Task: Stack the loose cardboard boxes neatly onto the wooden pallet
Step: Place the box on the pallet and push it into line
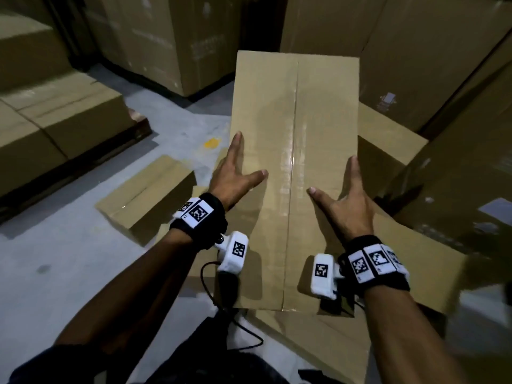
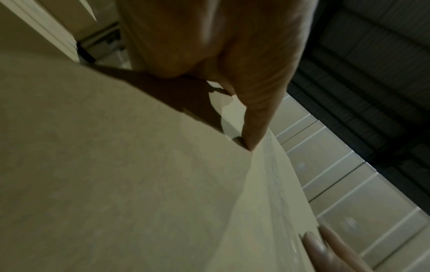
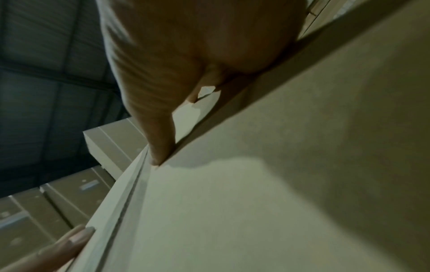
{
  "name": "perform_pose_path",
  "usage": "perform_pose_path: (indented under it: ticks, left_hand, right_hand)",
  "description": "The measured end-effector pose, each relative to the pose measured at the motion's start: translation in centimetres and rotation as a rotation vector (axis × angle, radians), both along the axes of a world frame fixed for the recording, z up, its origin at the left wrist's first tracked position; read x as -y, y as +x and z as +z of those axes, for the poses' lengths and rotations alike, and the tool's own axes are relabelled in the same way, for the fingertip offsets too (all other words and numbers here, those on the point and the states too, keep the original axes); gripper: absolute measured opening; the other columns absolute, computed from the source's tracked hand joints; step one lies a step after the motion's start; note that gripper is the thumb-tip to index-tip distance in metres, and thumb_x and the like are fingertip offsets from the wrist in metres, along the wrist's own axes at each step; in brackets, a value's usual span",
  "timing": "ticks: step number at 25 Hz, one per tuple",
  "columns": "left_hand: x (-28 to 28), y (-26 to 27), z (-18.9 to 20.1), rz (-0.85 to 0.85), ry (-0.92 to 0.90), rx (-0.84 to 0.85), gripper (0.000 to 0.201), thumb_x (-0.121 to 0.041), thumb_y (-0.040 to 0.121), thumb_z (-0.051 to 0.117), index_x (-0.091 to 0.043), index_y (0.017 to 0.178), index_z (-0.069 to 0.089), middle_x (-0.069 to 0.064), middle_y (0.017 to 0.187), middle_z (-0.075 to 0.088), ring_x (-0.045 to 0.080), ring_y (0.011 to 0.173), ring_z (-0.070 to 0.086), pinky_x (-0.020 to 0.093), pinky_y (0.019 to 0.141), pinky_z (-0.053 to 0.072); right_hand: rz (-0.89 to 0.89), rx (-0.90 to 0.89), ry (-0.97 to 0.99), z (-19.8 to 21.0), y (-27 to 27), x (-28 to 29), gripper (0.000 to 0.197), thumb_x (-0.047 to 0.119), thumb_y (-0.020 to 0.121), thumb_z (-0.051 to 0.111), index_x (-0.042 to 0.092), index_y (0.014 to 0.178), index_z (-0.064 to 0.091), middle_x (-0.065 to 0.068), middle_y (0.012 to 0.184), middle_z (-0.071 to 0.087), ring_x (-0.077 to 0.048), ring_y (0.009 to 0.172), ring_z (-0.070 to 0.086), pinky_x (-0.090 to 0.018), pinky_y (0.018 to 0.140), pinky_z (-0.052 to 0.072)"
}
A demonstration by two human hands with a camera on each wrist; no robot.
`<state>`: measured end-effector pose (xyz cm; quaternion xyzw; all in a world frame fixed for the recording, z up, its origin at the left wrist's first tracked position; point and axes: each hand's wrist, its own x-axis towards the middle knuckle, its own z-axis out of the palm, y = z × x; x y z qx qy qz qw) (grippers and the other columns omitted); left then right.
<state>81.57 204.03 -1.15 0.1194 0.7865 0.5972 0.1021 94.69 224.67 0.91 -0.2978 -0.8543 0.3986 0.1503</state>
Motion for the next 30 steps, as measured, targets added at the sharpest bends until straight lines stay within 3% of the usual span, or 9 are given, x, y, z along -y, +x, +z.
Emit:
perform_pose_path:
  ticks: [4,9,13,18,26,30]
  left_hand:
    - [6.7,5.3,-0.1,0.095,-0.059,-0.031,0.099,-0.054,0.07,0.076,-0.066,0.143,0.011,-0.02,0.158,0.027,0.019,0.143,0.034,0.05,0.107,0.044]
    - [15.5,10.1,-1.5,0.28,-0.127,-0.046,0.097,-0.048,0.077,0.077,-0.059,0.148,0.011,-0.013,0.157,0.034,0.017,0.141,0.038,0.044,0.114,0.037]
    - [22.3,12.7,-2.2,0.403,-0.167,-0.014,0.097,-0.047,0.079,0.077,-0.057,0.15,0.011,-0.006,0.153,0.04,0.02,0.133,0.046,0.043,0.11,0.042]
    - [32.3,15.3,-3.2,0.515,-0.155,0.029,0.1,-0.058,0.071,0.075,-0.061,0.147,0.01,-0.005,0.15,0.044,0.022,0.131,0.048,0.048,0.11,0.041]
    - [51.3,16.4,-4.6,0.579,-0.122,0.032,0.1,-0.049,0.078,0.077,-0.06,0.148,0.006,-0.001,0.155,0.038,0.026,0.138,0.041,0.051,0.113,0.036]
    - [59.6,16.3,-4.3,0.618,-0.143,-0.001,0.1,-0.046,0.081,0.077,-0.051,0.152,0.007,0.0,0.156,0.036,0.025,0.14,0.038,0.047,0.116,0.033]
  right_hand:
    - [0.067,-0.019,-0.104,-1.2,3.0,5.8,0.108,0.051,0.078,0.081,0.055,0.155,0.004,-0.005,0.164,0.027,-0.036,0.147,0.026,-0.052,0.116,0.025]
    - [0.21,-0.011,-0.137,-3.3,4.1,13.0,0.11,0.05,0.076,0.082,0.057,0.152,0.003,0.0,0.164,0.028,-0.033,0.148,0.027,-0.054,0.118,0.024]
    - [0.316,-0.004,-0.211,-4.2,4.3,19.3,0.109,0.047,0.074,0.084,0.063,0.149,0.005,0.001,0.163,0.029,-0.032,0.149,0.026,-0.056,0.118,0.026]
    - [0.427,0.043,-0.202,-4.2,4.0,28.6,0.109,0.047,0.074,0.084,0.063,0.149,0.006,-0.002,0.162,0.031,-0.033,0.147,0.029,-0.061,0.117,0.028]
    - [0.507,-0.032,-0.144,-4.5,3.6,47.8,0.107,0.048,0.075,0.08,0.057,0.153,0.007,0.005,0.164,0.027,-0.028,0.148,0.029,-0.049,0.118,0.028]
    - [0.534,-0.019,-0.147,-4.4,2.7,56.2,0.105,0.045,0.077,0.081,0.055,0.154,0.009,0.002,0.163,0.029,-0.027,0.147,0.029,-0.04,0.113,0.026]
